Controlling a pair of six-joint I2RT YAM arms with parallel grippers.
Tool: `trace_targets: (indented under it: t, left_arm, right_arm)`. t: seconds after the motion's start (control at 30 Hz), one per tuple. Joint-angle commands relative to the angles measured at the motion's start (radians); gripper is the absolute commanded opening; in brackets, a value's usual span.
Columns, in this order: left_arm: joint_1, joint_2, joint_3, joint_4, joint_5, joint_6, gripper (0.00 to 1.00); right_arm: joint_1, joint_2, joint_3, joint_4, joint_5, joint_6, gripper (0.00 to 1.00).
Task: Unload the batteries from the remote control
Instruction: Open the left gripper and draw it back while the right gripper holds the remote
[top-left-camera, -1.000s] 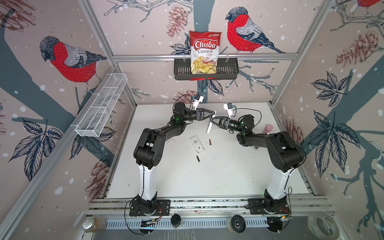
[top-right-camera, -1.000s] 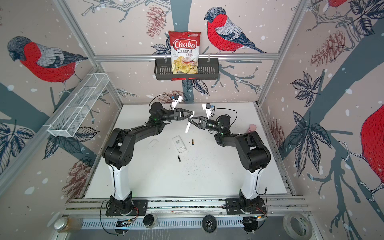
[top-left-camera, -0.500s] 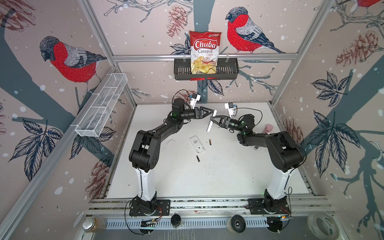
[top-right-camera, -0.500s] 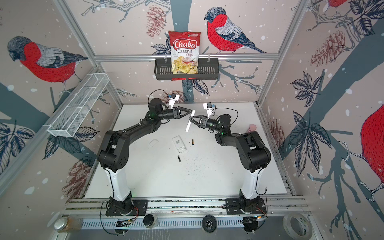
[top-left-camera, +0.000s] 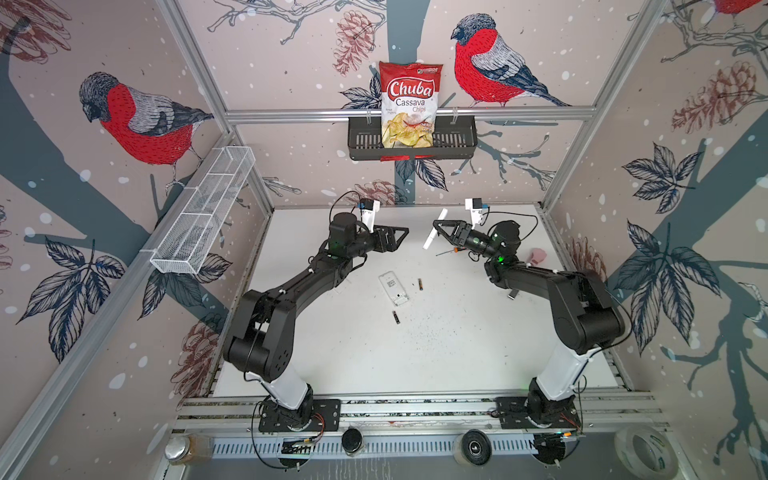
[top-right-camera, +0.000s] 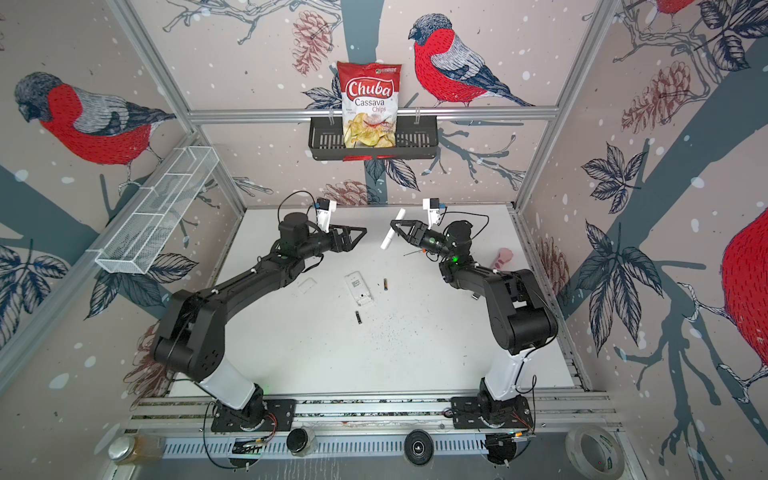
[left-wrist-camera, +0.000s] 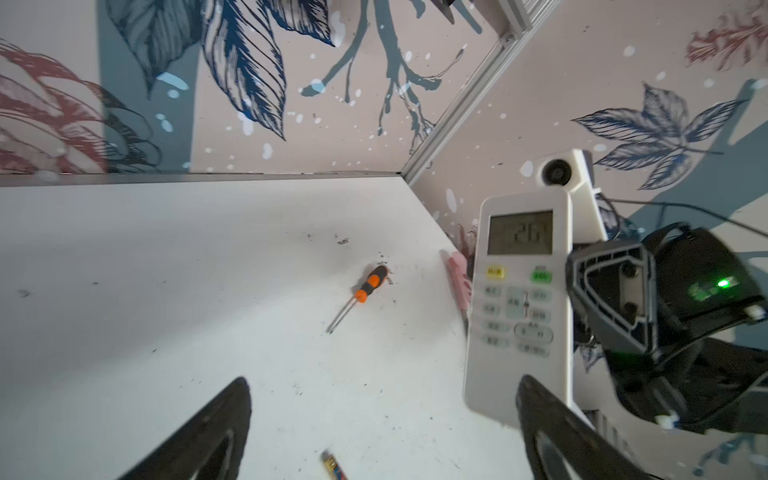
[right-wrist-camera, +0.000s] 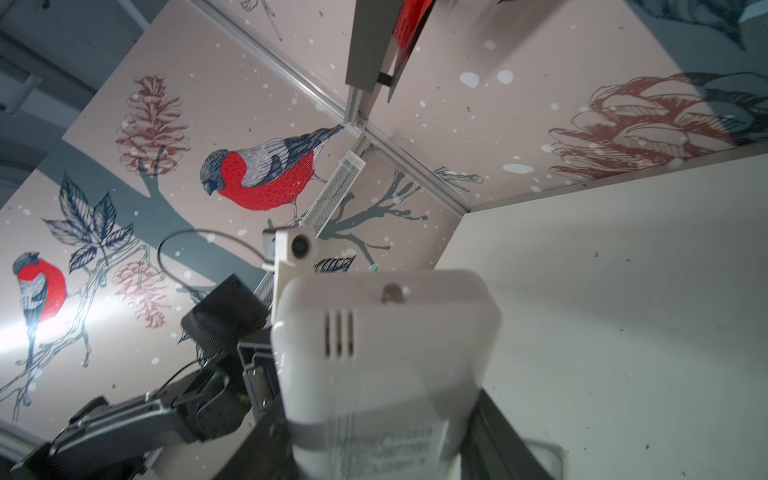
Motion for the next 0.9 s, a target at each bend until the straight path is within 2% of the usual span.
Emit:
trace_targets:
  t: [0.0, 0.13, 0.37, 0.57, 0.73, 0.87]
  left_arm:
    - [-0.044, -0.074, -0.089, 0.078, -0.217, 0.107, 0.98]
    - [-0.129, -0.162, -0.209, 0.165, -0.381, 0.172, 0.98]
    - [-0.240, -0.239, -0.385, 0.356, -0.590, 0.208, 0.96]
    - [-0.391, -0.164, -0.457, 0.548, -0.836, 0.264, 0.86]
    - [-0.489, -0.052, -0.473, 0.777, -0.990, 0.304, 0.79]
    - [-0.557, 0.052, -0.454, 0.987, -1.088, 0.397, 0.81]
  right_arm:
    - [-0.002, -0.035, -0.009, -0.084, 0.098, -0.011, 0.37]
    - [-0.004, -0.073, -0.035, -0.130, 0.179, 0.017, 0.37]
    - [0.001, -0.150, -0.089, -0.215, 0.323, 0.069, 0.37]
    - [0.030, -0.232, -0.121, -0.327, 0.476, 0.080, 0.37]
    - [0.061, -0.294, -0.191, -0.318, 0.598, 0.124, 0.37]
    - [0.076, -0.328, -0.234, -0.304, 0.653, 0.168, 0.37]
